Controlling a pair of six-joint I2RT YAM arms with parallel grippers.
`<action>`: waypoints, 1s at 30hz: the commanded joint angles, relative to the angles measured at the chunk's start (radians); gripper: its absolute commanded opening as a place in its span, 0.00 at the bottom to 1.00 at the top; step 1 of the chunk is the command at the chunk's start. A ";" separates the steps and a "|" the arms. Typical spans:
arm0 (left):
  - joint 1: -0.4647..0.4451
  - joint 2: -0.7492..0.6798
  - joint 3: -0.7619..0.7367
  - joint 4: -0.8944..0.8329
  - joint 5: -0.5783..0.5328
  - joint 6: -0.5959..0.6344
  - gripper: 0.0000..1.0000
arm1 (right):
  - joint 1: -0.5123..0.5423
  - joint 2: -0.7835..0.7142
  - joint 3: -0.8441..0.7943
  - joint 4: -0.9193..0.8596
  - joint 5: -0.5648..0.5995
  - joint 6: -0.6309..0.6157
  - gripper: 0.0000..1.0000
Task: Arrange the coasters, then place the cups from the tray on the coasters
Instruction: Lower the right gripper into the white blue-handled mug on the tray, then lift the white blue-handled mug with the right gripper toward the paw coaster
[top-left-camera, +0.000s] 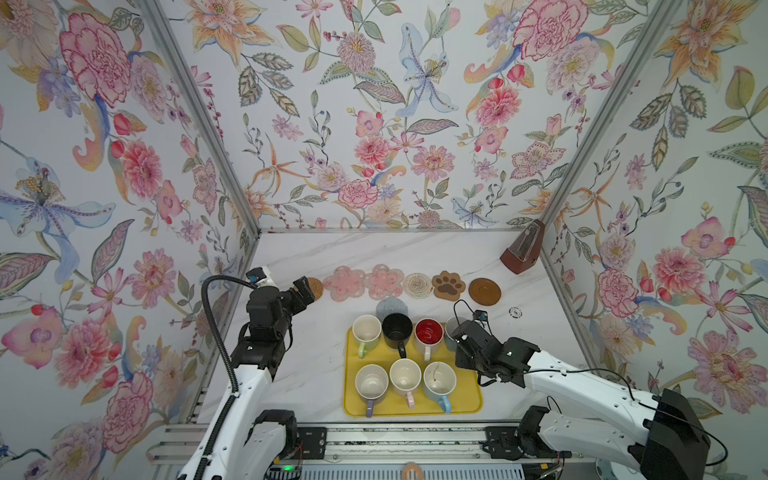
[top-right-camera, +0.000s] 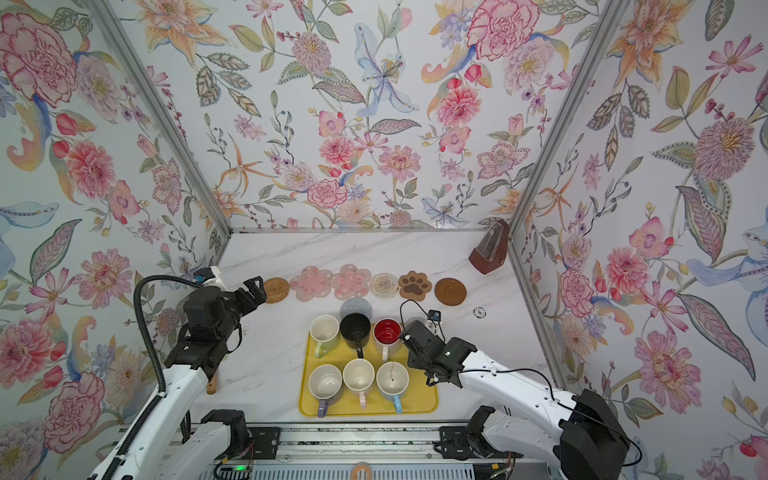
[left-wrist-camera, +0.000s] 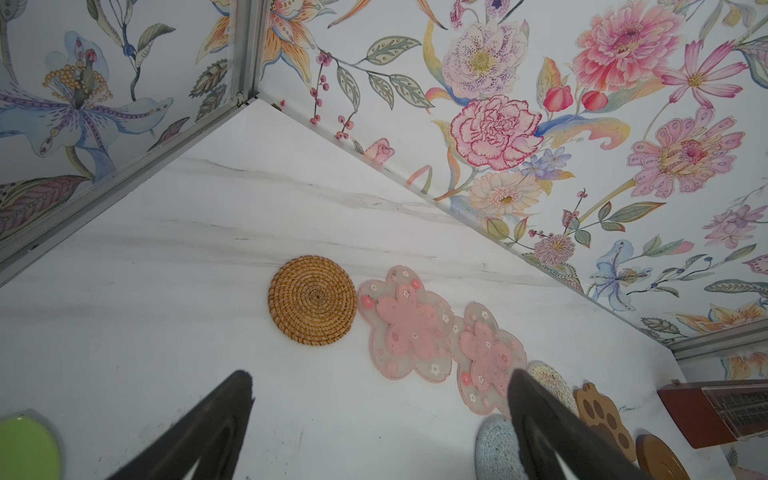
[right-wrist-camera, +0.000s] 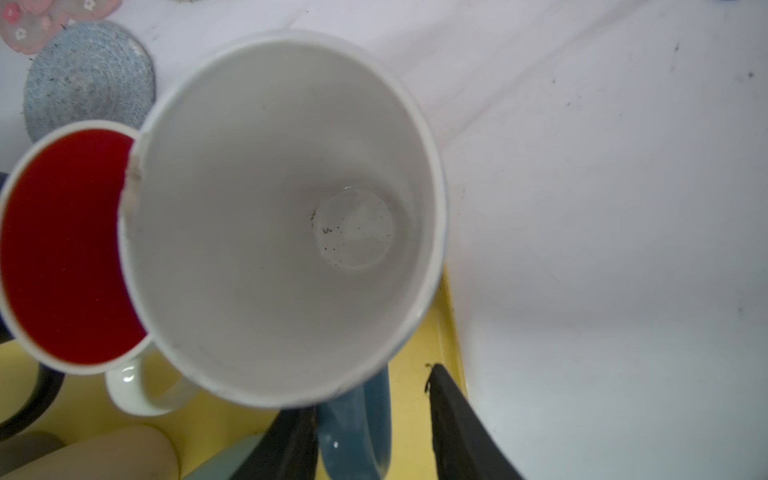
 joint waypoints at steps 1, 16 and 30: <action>0.006 0.007 -0.006 0.031 -0.001 -0.010 0.98 | 0.010 0.022 0.009 0.006 0.022 -0.013 0.44; 0.007 0.002 -0.021 0.028 -0.003 -0.019 0.98 | 0.013 0.036 0.009 -0.006 0.048 -0.099 0.16; 0.007 0.015 -0.020 0.036 0.004 -0.026 0.98 | -0.038 -0.059 0.173 -0.186 0.095 -0.205 0.00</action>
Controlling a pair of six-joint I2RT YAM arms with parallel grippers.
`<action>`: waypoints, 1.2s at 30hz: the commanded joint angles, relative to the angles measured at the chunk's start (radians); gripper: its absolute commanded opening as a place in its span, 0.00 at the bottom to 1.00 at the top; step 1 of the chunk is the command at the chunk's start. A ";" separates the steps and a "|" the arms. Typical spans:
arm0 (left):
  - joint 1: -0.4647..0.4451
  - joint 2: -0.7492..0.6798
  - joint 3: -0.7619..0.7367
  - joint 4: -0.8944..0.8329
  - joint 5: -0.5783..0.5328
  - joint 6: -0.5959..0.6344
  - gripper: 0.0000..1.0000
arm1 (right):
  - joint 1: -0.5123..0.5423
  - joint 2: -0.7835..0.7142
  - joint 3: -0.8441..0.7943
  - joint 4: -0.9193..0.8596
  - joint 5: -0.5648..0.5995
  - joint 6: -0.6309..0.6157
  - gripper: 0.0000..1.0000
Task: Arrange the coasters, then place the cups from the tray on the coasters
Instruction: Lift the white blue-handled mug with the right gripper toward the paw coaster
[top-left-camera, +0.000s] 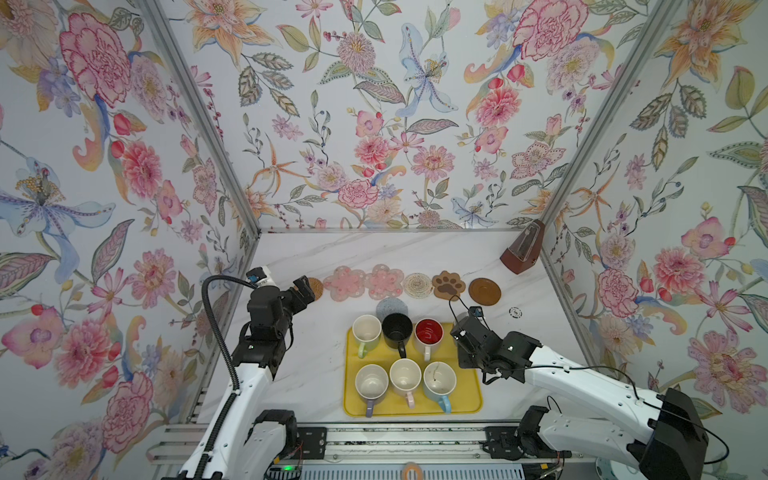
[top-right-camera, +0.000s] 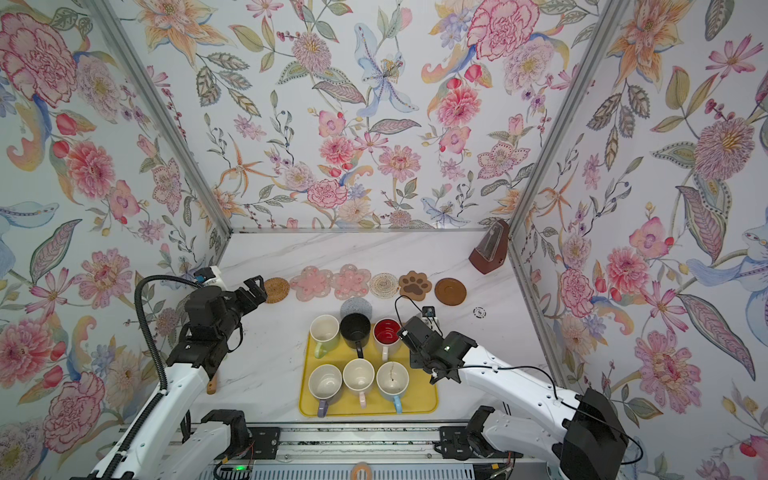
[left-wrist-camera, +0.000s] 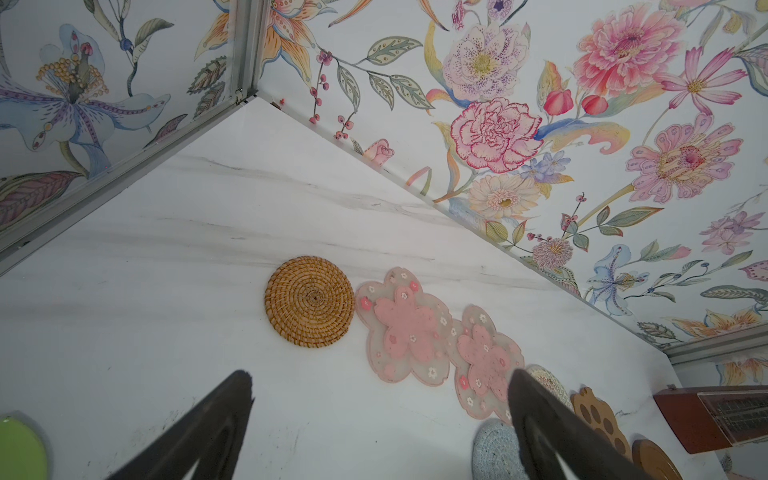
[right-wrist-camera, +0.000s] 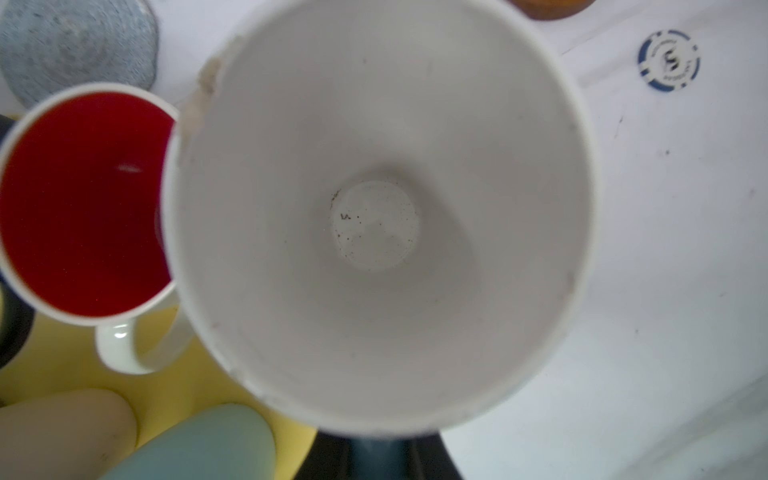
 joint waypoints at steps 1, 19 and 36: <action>0.007 0.003 -0.014 0.012 0.009 -0.012 0.98 | -0.050 -0.040 0.071 -0.045 0.050 -0.054 0.00; 0.007 0.006 -0.032 -0.023 0.029 0.001 0.98 | -0.486 0.251 0.288 0.160 -0.085 -0.406 0.00; 0.006 -0.016 -0.026 -0.054 0.019 0.007 0.98 | -0.636 0.476 0.379 0.313 -0.162 -0.515 0.00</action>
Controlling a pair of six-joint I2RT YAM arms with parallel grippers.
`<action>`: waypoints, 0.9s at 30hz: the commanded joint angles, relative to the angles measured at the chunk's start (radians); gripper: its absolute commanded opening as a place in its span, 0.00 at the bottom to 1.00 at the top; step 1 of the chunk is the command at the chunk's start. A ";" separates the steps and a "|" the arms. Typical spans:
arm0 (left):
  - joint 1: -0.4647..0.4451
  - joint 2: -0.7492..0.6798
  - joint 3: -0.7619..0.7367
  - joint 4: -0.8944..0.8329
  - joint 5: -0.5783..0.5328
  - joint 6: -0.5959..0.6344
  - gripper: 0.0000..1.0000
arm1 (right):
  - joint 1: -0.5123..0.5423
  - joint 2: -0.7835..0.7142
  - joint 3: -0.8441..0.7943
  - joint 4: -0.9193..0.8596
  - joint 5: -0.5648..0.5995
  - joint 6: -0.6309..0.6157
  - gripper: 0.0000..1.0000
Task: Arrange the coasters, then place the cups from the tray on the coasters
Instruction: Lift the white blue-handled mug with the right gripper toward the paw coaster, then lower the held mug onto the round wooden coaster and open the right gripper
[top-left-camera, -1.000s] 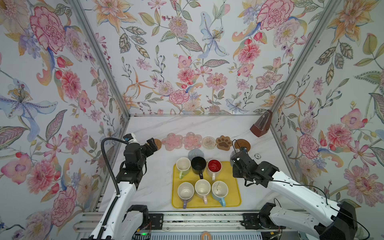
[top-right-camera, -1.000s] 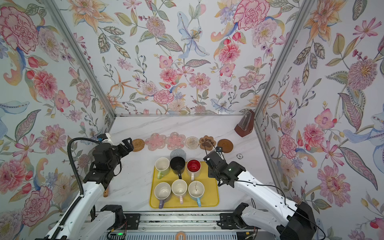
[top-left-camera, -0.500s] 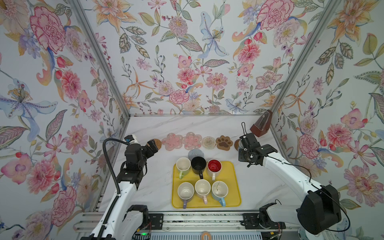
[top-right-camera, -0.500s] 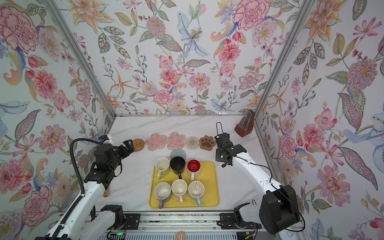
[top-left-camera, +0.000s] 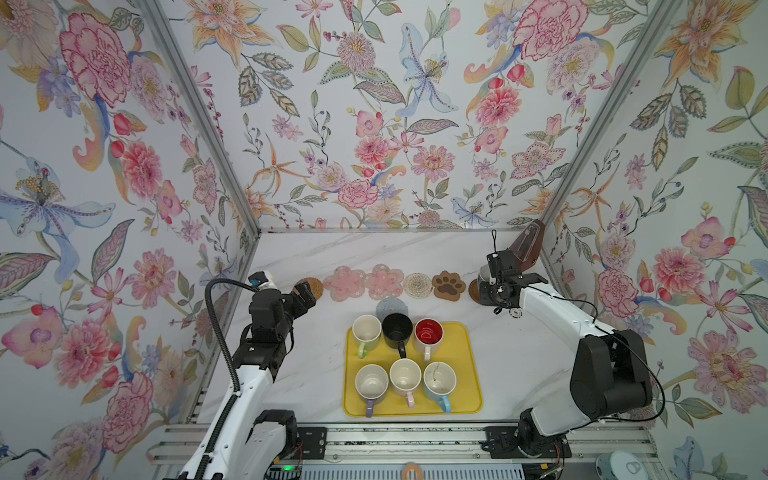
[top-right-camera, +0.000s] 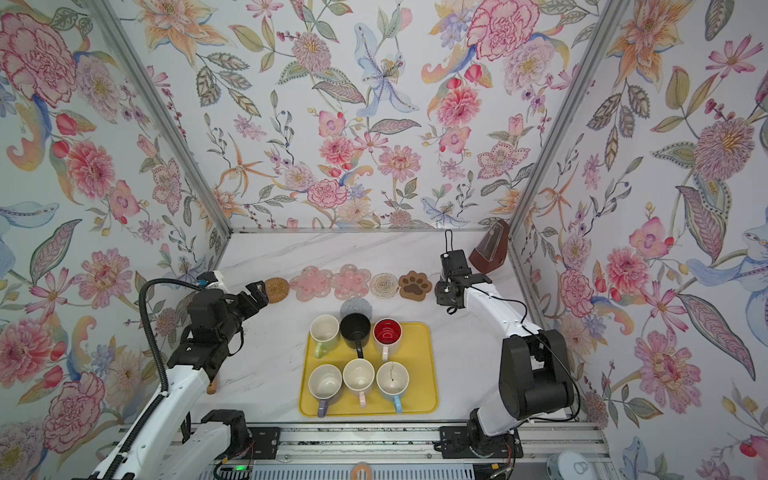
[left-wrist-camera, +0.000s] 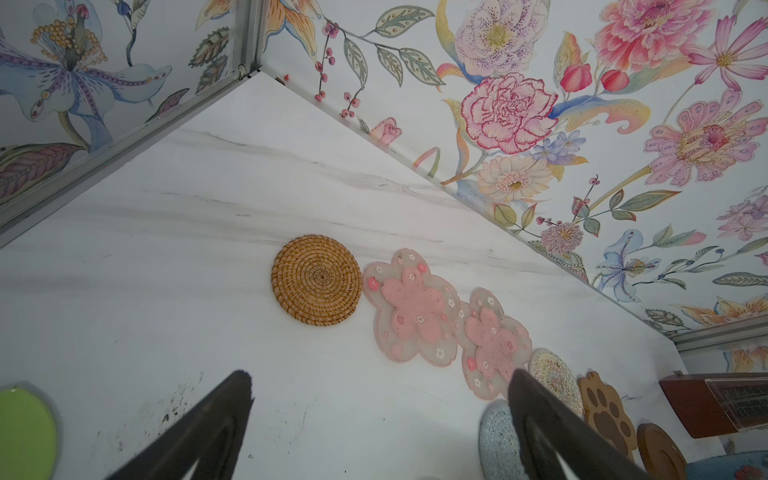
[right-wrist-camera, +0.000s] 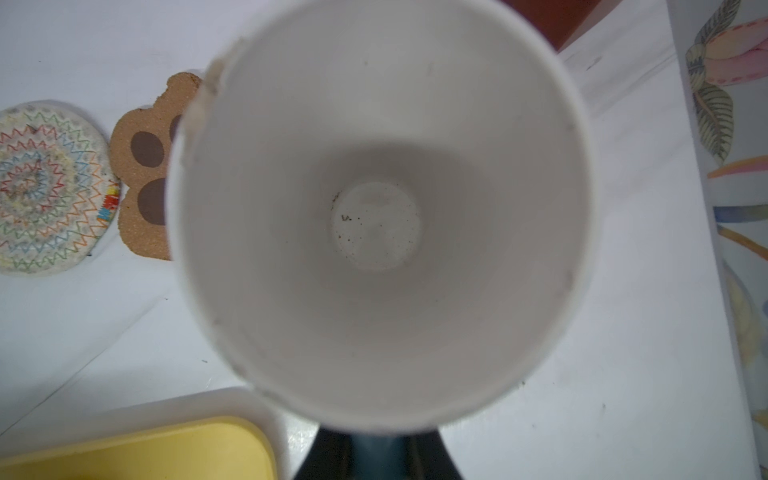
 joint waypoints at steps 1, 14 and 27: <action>0.007 -0.005 -0.001 -0.022 0.006 0.016 0.98 | -0.014 0.005 0.045 0.077 -0.006 -0.027 0.00; 0.007 0.002 0.012 -0.031 -0.002 0.027 0.98 | -0.032 0.065 0.055 0.105 -0.013 -0.040 0.00; 0.007 0.004 0.011 -0.033 -0.009 0.031 0.98 | -0.044 0.084 0.042 0.129 -0.022 -0.040 0.00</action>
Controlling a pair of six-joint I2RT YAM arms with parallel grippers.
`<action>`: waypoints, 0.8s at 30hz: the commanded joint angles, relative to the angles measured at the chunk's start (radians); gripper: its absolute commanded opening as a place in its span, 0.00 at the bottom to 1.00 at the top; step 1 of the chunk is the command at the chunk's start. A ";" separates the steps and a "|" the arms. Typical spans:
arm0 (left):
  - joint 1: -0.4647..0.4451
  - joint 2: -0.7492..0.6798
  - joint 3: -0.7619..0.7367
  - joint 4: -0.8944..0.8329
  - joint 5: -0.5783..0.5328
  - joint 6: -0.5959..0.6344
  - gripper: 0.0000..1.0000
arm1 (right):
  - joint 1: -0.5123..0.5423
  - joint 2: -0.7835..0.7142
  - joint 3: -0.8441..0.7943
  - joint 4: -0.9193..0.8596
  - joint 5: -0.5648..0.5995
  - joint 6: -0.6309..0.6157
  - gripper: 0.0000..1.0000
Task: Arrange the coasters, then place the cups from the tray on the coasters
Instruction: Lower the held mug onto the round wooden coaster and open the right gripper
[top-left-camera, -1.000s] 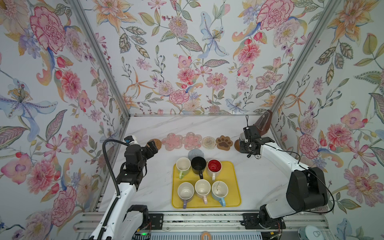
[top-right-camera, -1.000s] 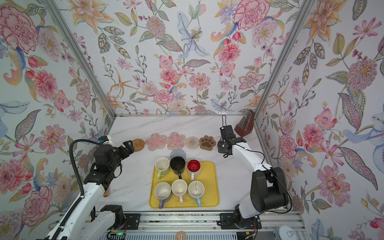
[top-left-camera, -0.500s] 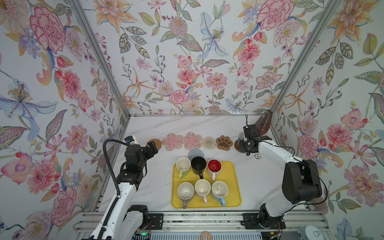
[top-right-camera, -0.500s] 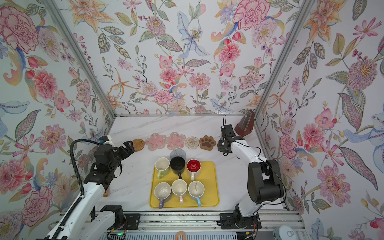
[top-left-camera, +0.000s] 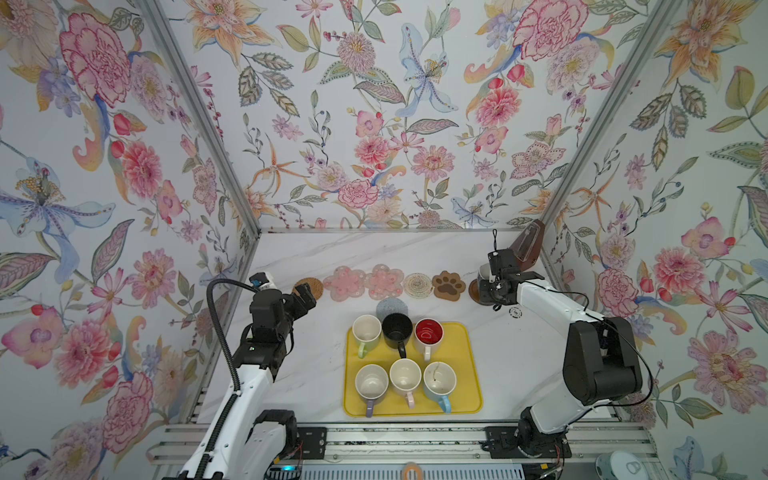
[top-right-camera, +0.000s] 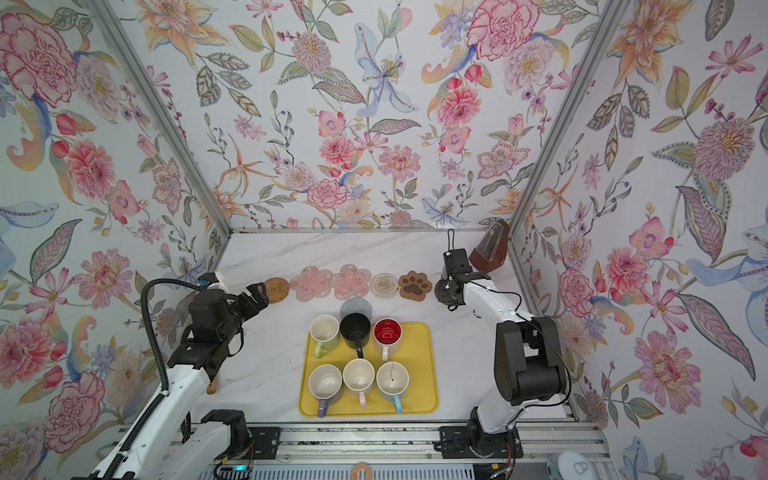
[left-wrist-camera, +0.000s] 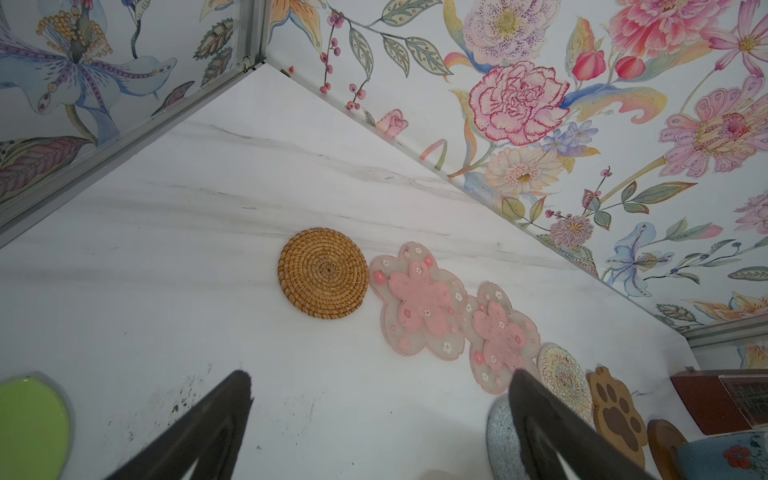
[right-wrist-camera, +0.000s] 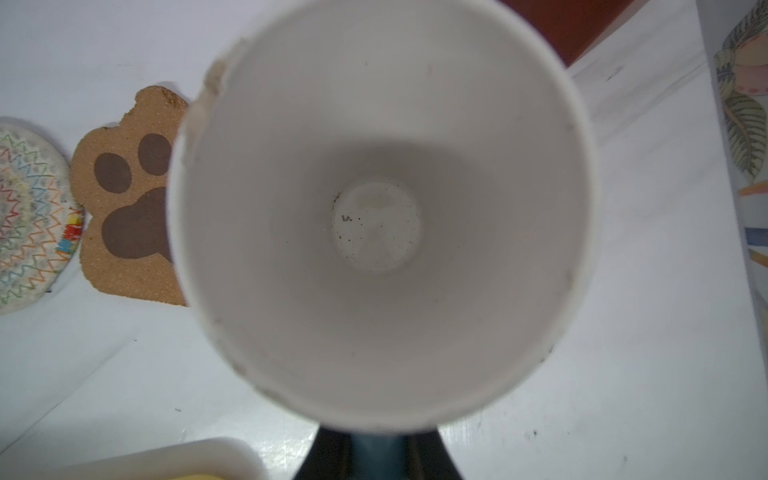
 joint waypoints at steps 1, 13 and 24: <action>0.007 0.000 0.011 -0.014 -0.003 0.023 0.98 | -0.008 0.011 0.031 0.055 0.001 -0.011 0.00; 0.007 -0.003 0.010 -0.019 -0.009 0.028 0.99 | -0.009 0.035 0.030 0.060 -0.003 -0.007 0.00; 0.007 -0.005 0.011 -0.024 -0.014 0.034 0.99 | -0.008 0.042 0.018 0.061 -0.004 -0.003 0.00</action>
